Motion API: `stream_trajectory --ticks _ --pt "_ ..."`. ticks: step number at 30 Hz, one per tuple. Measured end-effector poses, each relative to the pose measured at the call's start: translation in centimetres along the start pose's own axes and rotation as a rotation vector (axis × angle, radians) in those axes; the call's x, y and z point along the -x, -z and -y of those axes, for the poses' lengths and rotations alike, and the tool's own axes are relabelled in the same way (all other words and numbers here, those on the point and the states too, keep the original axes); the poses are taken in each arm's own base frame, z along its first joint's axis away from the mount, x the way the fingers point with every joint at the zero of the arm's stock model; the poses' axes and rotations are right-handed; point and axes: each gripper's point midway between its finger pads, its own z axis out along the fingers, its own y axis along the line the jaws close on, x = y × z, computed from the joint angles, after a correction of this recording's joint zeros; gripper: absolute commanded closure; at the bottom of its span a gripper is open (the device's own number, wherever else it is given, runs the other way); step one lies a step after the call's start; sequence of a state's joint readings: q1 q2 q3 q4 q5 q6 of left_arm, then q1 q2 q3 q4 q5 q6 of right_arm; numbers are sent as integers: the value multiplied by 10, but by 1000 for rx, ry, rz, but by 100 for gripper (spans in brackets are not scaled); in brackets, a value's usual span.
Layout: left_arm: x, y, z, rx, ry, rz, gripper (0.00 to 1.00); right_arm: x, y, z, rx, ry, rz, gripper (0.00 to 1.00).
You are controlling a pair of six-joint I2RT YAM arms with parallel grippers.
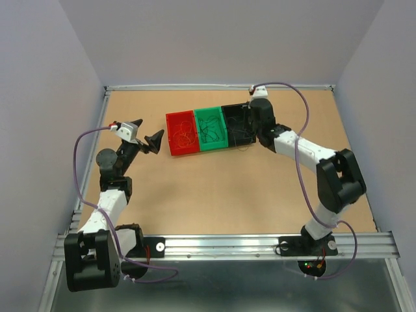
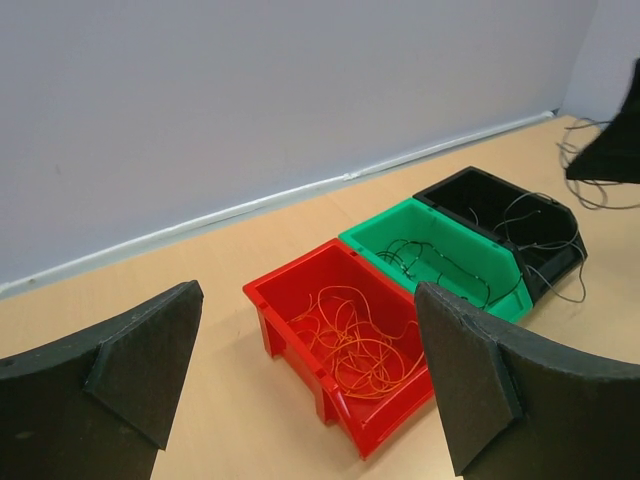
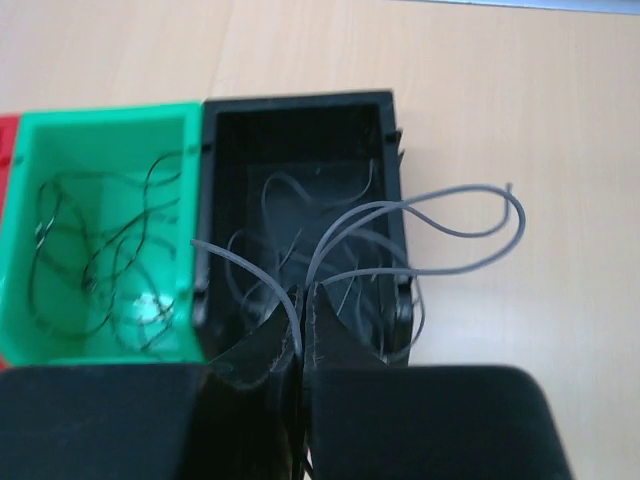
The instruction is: Untangle the cables
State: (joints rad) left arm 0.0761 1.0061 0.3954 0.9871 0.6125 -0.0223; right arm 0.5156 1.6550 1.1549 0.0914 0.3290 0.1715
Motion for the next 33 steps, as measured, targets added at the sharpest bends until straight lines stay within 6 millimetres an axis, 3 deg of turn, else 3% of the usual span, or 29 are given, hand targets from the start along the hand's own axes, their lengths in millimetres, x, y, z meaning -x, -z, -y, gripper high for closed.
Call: stream_trajectory --ticks 5,7,10,13,14,22,27,29,30,31,33 --pt "-1 -2 1 -4 0 -4 1 1 -64 7 -6 -15 -21 99" --pt "-1 -3 0 -4 0 -5 1 -16 -90 2 26 -10 -57 99" --pt "0 -3 0 -4 -1 -4 1 -54 -113 -4 53 9 -131 99" --pt "-1 -3 1 -8 -9 -6 1 -98 -127 -8 79 23 -219 99" --pt "-1 -3 1 -10 -11 -7 1 -100 -132 -11 90 22 -213 100" --pt "-1 -4 2 -15 -19 -9 1 -95 -145 -19 104 0 -208 99" --pt "-2 -4 3 -17 -23 -9 1 -94 -144 -20 106 -15 -213 87" --pt "-2 -4 3 -17 -24 -9 1 -93 -141 -20 104 -21 -221 77" --pt "-2 -4 3 -17 -26 -10 1 -94 -137 -19 100 -22 -232 61" --pt "-2 -4 3 -17 -27 -10 1 -94 -136 -19 99 -24 -234 51" --pt "-2 -4 3 -17 -30 -9 1 -91 -122 -18 75 -15 -247 41"
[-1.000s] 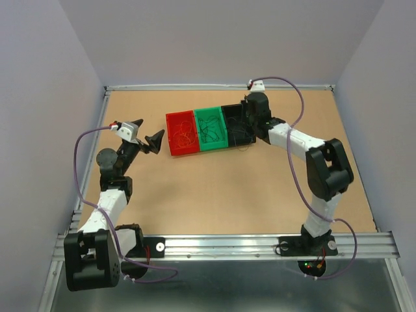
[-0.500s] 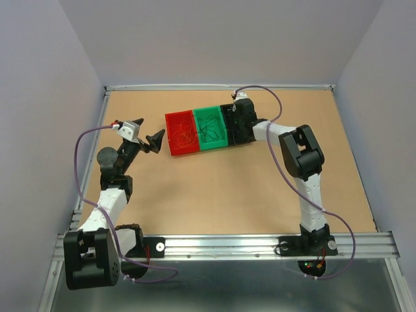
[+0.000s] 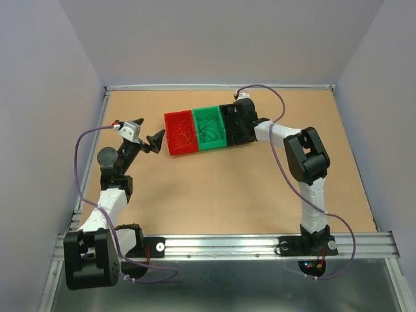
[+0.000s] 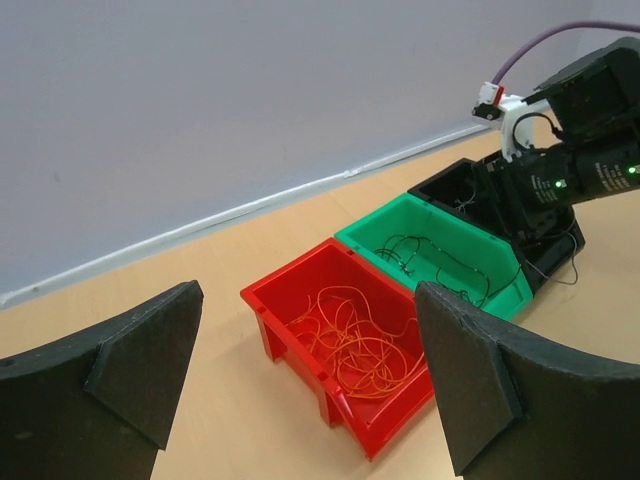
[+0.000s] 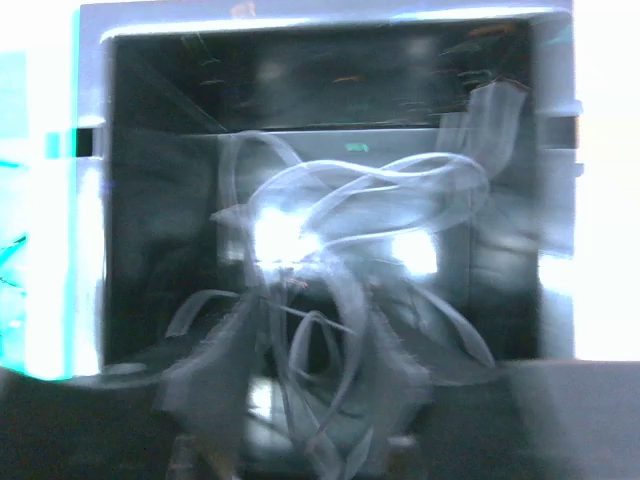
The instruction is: Untangle the cables
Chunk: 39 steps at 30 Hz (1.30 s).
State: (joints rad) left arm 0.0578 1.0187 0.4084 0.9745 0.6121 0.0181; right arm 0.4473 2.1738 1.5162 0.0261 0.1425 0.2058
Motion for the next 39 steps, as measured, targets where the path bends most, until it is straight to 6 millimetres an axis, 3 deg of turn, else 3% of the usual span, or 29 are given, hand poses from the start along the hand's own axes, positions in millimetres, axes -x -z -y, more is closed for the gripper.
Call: stream_trajectory --ticks 4,7,10,14,19,21,28,33,39 --pt "0 0 0 -1 -2 0 1 17 27 -8 -37 18 35 32" --pt "0 0 2 -5 -3 -1 1 44 58 -23 -51 28 115 26" --pt "-1 0 2 -7 -4 -3 1 56 89 -32 -58 32 169 18" --pt "-1 0 2 -7 -7 -5 1 55 126 -37 -52 38 207 12" --pt "-1 -1 4 -14 -6 -5 1 38 182 -31 34 31 250 7" --pt "-1 -1 5 -17 -7 -5 1 40 211 -31 98 6 320 0" --pt "10 3 8 -19 -24 14 1 49 339 -20 326 -61 665 0" --pt "29 11 15 -28 -45 43 1 40 371 -2 323 -89 757 0" --pt "59 30 30 -40 -98 123 1 11 373 21 261 -117 762 0"
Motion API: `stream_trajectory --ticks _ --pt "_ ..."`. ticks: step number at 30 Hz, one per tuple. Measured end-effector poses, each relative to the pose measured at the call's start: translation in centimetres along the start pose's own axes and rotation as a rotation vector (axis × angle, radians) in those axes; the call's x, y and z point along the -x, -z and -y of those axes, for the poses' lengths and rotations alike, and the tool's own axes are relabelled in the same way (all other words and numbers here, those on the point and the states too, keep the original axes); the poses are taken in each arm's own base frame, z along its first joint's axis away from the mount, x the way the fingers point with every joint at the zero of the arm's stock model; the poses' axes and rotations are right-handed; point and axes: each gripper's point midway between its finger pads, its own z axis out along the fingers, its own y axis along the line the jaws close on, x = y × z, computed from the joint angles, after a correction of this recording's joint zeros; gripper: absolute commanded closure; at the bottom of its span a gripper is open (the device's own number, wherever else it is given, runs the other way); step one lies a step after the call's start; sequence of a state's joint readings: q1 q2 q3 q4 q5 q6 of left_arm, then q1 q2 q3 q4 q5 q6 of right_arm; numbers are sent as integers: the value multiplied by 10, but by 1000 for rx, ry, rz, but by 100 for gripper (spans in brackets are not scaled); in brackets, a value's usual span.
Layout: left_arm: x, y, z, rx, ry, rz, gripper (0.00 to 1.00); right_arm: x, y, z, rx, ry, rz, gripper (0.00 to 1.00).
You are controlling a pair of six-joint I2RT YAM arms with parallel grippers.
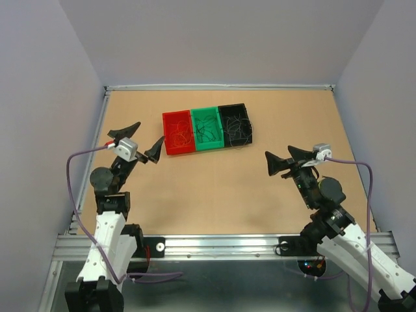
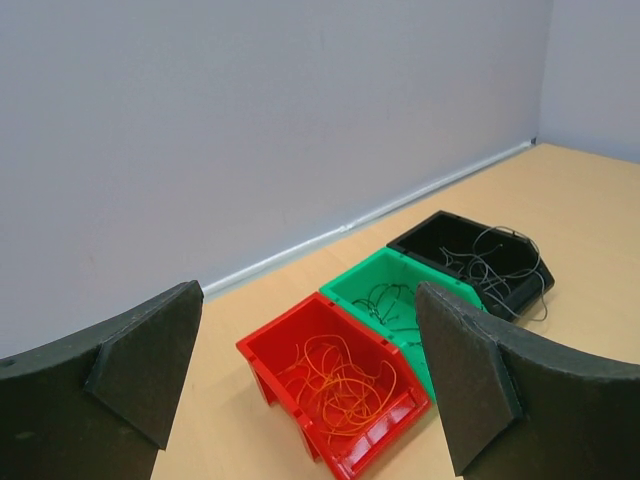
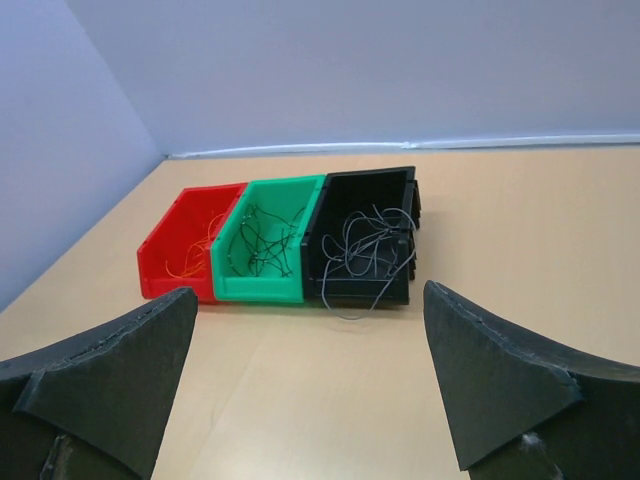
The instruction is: Untangle the cables
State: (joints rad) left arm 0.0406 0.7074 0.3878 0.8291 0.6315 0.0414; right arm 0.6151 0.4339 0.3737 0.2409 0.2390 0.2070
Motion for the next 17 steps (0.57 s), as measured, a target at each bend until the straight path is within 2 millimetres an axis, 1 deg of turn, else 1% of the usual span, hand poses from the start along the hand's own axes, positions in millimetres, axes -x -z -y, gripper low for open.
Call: stream_trajectory --ticks 2,4,7,8,10,13,17 --pt "7 10 6 4 -27 32 1 -2 5 3 -9 -2 2 0" --pt "11 23 13 7 -61 64 1 1 9 4 -7 -8 17 0" --pt "0 44 30 -15 -123 94 1 10 17 4 1 -22 62 0" --pt "-1 49 35 -30 -145 109 1 11 19 5 1 -25 71 0" --pt "-7 51 41 -59 -161 101 1 14 21 6 -1 -29 87 0" --pt "-20 49 42 -79 -160 65 1 12 23 8 -9 -33 90 1" --pt "-22 50 42 -83 -178 61 1 10 21 10 -20 -31 82 1"
